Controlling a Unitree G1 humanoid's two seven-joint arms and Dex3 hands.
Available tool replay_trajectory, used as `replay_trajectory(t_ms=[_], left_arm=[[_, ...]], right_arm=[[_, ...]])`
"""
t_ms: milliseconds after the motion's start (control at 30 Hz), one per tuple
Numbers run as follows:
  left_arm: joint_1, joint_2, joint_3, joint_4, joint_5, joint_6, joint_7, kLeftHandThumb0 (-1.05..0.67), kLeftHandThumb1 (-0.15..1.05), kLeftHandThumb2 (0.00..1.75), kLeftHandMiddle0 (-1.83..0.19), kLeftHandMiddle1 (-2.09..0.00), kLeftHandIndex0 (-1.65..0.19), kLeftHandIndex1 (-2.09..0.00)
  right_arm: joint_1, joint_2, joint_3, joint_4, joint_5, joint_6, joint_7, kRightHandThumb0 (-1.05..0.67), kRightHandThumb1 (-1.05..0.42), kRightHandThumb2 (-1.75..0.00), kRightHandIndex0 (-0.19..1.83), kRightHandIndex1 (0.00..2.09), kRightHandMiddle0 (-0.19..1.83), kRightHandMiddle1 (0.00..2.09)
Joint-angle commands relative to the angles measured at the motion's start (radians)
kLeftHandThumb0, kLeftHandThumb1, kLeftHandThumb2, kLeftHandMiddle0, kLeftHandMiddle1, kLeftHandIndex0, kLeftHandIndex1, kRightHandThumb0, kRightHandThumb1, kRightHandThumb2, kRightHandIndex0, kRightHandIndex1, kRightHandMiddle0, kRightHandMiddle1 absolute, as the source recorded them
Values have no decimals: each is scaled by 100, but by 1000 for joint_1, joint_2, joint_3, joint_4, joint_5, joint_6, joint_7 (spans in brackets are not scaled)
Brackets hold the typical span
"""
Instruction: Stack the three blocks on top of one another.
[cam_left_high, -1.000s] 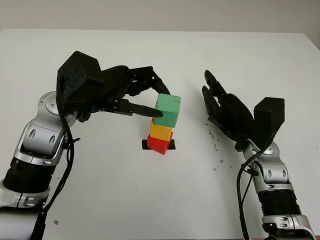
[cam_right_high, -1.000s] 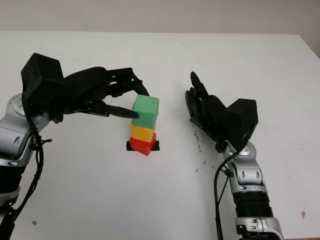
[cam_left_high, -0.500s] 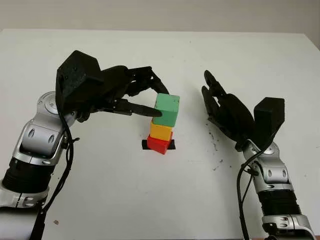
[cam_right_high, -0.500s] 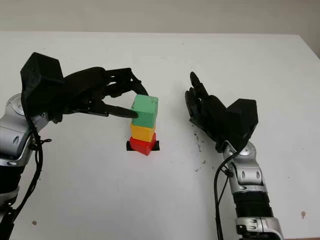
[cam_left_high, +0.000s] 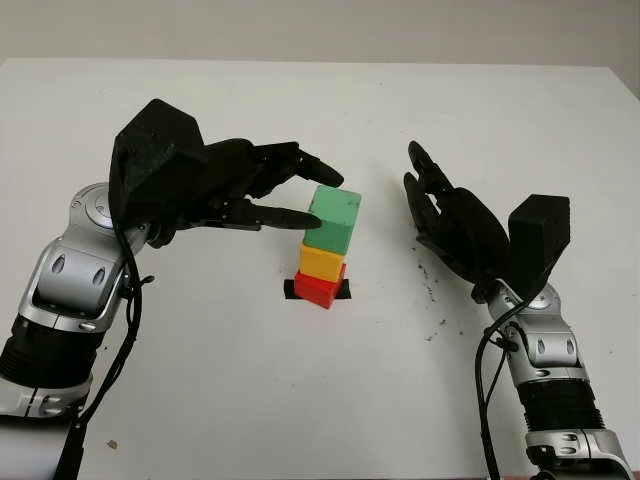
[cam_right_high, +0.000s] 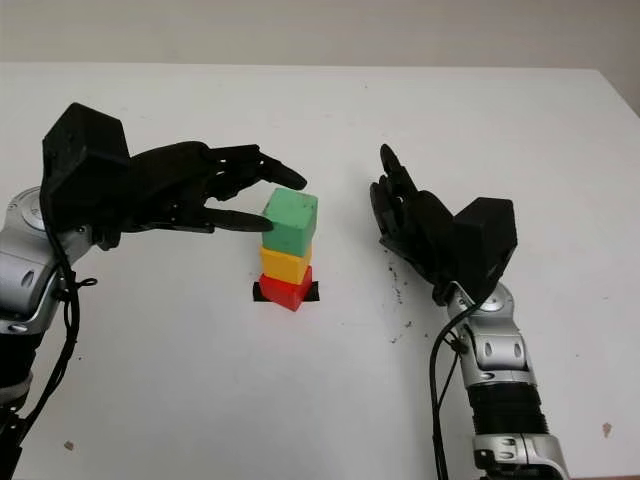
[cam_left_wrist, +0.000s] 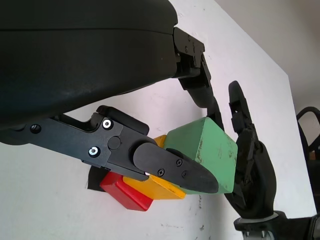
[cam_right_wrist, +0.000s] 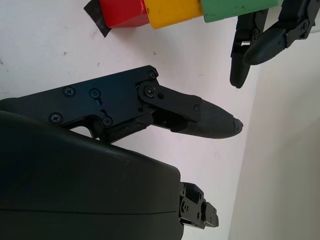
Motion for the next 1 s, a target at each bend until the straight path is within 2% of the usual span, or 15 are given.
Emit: replay_trajectory(t_ms=[0, 167, 400, 533, 800, 933, 967], left_arm=[[17, 7, 2, 2, -4, -15, -7, -66, 98, 5, 10, -5, -6, -76], [28, 14, 11, -2, -21, -25, -31, -69, 97, 5, 10, -5, -2, -74], [66, 27, 85, -31, -110, -47, -67, -81, 97, 5, 11, -5, 6, -34], [94, 17, 149, -66, -162, -45, -43, -82, 99, 6, 18, 0, 12, -25], [159, 15, 271, -94, -264, -71, -16, -83, 99, 5, 19, 0, 19, -10], [206, -18, 332, -99, -294, -113, 48, -92, 103, 9, 19, 0, 19, -5], [222, -54, 355, -102, -310, -124, 90, -93, 104, 10, 19, 0, 19, -5]], right_arm=[[-6, -13, 1, 3, -6, -4, -2, -71, -105, -68, -19, 0, -19, 4], [-4, -17, -2, 18, -4, -28, 17, -74, -105, -68, -19, 0, -19, 4], [-2, -11, -7, 11, 2, -13, 5, -71, -105, -67, -19, 1, -18, 5], [-5, -8, -10, 21, 14, -22, 14, -72, -105, -67, -19, 1, -19, 5], [-15, -1, -8, 30, 18, -36, 9, -70, -105, -69, -19, 0, -19, 2], [-22, 10, -13, 36, 27, -44, -2, -68, -105, -69, -19, 0, -19, 2], [-25, 13, -15, 32, 32, -38, -6, -68, -105, -69, -19, 0, -19, 2]])
